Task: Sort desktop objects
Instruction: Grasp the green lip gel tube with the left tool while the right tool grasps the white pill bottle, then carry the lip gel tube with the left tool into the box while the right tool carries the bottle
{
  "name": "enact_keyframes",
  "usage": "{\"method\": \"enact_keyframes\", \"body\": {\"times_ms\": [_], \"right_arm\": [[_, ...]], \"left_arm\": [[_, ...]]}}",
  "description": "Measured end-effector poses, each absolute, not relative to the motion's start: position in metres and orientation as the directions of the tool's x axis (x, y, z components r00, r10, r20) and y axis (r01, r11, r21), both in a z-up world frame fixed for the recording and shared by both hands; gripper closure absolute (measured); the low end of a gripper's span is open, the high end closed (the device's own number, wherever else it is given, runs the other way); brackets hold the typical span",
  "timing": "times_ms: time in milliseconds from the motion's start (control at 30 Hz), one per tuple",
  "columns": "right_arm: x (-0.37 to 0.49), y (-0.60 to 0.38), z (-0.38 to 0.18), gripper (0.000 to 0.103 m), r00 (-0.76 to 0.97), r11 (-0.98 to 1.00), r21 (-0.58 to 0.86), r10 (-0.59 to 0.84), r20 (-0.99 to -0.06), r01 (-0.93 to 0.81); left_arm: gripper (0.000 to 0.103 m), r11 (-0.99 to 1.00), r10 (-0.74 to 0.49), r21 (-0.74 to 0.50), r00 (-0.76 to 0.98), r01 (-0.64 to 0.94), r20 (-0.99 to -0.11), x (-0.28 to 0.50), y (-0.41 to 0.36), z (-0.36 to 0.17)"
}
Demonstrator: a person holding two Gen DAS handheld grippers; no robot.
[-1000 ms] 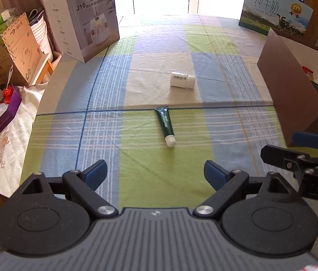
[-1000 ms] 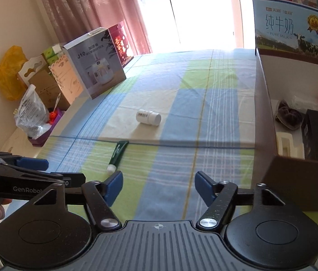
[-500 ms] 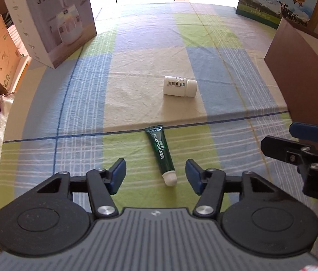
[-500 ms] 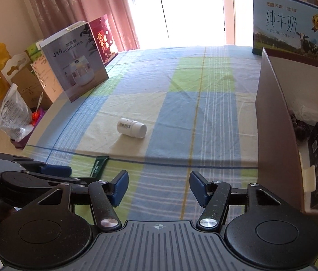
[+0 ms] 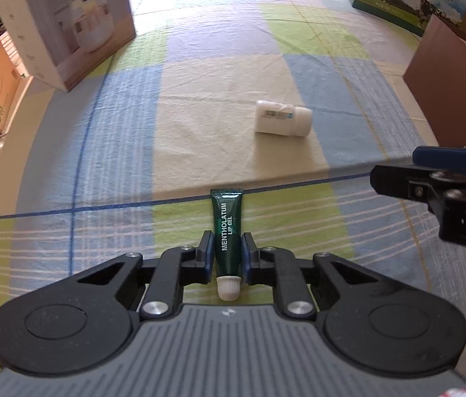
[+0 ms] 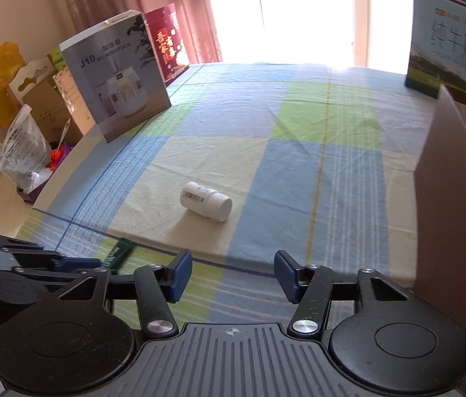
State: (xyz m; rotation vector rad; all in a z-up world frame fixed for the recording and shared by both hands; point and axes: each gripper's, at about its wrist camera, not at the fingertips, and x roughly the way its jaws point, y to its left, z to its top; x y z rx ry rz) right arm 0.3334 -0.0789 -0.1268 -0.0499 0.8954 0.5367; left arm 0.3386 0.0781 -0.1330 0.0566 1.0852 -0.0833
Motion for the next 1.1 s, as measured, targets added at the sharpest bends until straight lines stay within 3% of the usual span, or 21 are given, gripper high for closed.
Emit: {"method": "enact_keyframes", "body": {"times_ms": [333, 633, 667, 767, 1100], "right_arm": [[0.366, -0.044, -0.143, 0.055, 0.503, 0.806, 0.103, 0.457, -0.734, -0.582], [0.388, -0.015, -0.156, 0.055, 0.473, 0.745, 0.046, 0.468, -0.746, -0.665], [0.388, -0.013, -0.158, 0.057, 0.47, 0.74, 0.044, 0.47, -0.747, -0.671], [0.387, -0.009, -0.161, 0.079, 0.451, 0.719, 0.036, 0.473, -0.757, -0.694], [0.355, -0.03, -0.16, 0.079, 0.419, 0.734, 0.091, 0.481, -0.77, -0.673]], "left_arm": [[0.089, 0.992, 0.081, 0.027, 0.461, -0.123, -0.883, 0.329, 0.154, -0.131], [0.089, 0.985, 0.101, 0.023, 0.464, -0.172, -0.88, 0.33, 0.168, -0.13], [0.089, 0.985, 0.102, 0.024, 0.465, -0.171, -0.879, 0.33, 0.168, -0.13], [0.089, 0.985, 0.101, 0.023, 0.467, -0.17, -0.878, 0.33, 0.168, -0.13], [0.089, 0.987, 0.088, 0.015, 0.472, -0.158, -0.877, 0.327, 0.164, -0.13]]}}
